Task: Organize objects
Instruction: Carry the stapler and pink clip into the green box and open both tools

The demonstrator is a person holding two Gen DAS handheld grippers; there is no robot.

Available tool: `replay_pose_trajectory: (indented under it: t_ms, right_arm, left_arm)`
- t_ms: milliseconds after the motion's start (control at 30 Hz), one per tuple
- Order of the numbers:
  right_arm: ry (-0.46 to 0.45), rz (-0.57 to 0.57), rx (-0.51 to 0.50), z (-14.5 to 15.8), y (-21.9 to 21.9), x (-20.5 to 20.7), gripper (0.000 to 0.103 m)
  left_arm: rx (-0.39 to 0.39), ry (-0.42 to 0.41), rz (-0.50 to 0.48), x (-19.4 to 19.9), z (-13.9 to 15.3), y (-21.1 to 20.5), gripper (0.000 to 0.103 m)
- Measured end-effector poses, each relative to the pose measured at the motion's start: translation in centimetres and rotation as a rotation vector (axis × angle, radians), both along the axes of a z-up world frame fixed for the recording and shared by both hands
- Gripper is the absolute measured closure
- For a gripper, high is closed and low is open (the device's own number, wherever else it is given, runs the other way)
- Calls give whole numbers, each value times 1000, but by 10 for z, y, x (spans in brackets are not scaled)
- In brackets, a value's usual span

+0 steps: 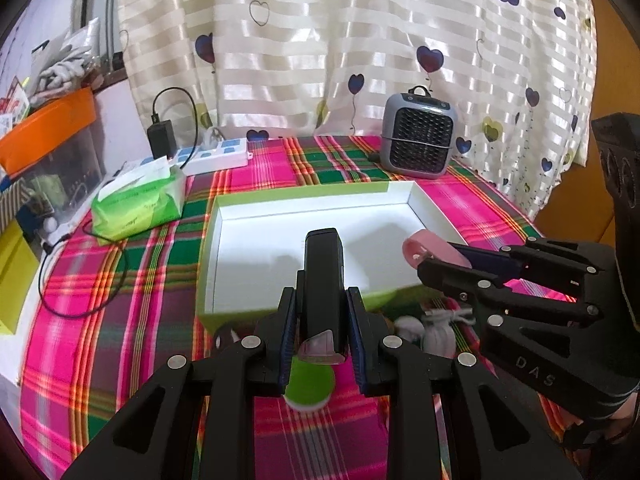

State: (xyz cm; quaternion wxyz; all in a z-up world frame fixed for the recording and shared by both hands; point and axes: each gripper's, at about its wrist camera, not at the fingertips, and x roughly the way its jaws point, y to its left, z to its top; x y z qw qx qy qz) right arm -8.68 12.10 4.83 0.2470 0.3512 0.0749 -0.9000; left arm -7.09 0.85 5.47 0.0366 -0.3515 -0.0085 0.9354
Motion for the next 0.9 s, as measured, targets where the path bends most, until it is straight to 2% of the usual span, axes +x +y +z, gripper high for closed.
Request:
replay_pose_trajectory:
  t_ms: [433,900]
  right_arm:
    - [-63,-11,11,-21,-6,-50,84]
    - [-141,-2,20,-45,-9,-72,84]
  left_arm:
    - [-42,-42,2,-47,-17,7,81]
    - [12,-99,-27,-72,-37,4,82]
